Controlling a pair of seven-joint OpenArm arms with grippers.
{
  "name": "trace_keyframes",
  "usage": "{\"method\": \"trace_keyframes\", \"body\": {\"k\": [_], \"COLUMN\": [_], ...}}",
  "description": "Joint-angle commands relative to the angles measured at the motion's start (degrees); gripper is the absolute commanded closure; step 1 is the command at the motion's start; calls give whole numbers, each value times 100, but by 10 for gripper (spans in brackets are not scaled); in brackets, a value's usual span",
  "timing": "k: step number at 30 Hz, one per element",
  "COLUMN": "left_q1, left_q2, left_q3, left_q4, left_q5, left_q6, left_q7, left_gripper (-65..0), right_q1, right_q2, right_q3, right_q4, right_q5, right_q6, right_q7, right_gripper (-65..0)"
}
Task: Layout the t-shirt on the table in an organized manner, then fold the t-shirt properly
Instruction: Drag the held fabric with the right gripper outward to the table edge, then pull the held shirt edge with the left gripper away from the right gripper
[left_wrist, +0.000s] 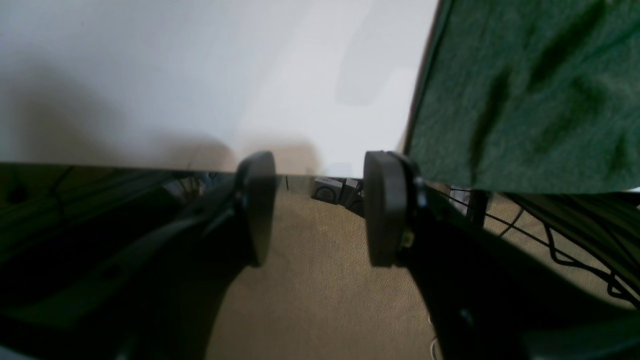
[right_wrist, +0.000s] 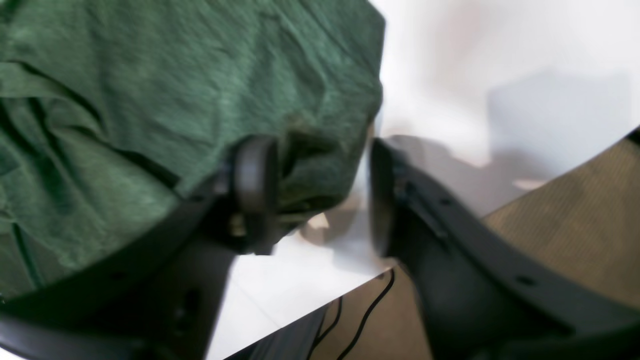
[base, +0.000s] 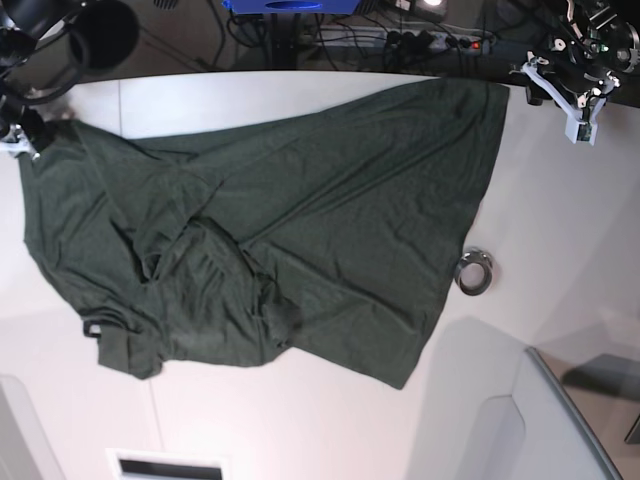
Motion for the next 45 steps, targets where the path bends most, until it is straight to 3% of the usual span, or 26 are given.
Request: {"method": "trace_keyframes", "body": {"k": [1,11,14,16,21,33,42,44,45], "left_q1": [12,29,38,47,47,47,47,47,47], "left_q2": [-76,-76,-76,-76,-76,-76,-67,-58,-49], "left_q3": [-27,-9,-18,-18,-18,-18,-18,-18,-18], "left_q4": [99,99,81,72,72,99,63,63,63], "left_q5": [-57,-57,-57,-66,-66,-66,-66,-66,-83], "left_q6": [-8,-8,-8,-8,-8,-8,-8,-8,-8], "left_q7": [-79,-79,-79,-79,-79,-70,-70,-70,-70], "left_gripper": [-281,-281,-281,-281,-281,-281,-281,-281,-281], "right_q1": [55,55,55,55,152,134,20,20,20], "right_q2": [91,179,179,161,179,-32,-164,-182,-182], "right_q3": [13,4,4,4,4,39,21,13,13], "right_q4": [-6,-279,-279,-288,-569,-683,-701,-718,-718], "right_q5": [61,79,87,87,79,79,79,79,79], "right_q6": [18,36,142,484,660,924,924,924,924], "right_q7": [42,24,24,24,6,-776,-706,-583,-556], "right_gripper": [-219,-225,-347,-407,-350,-344,-335,-254,-176]}}
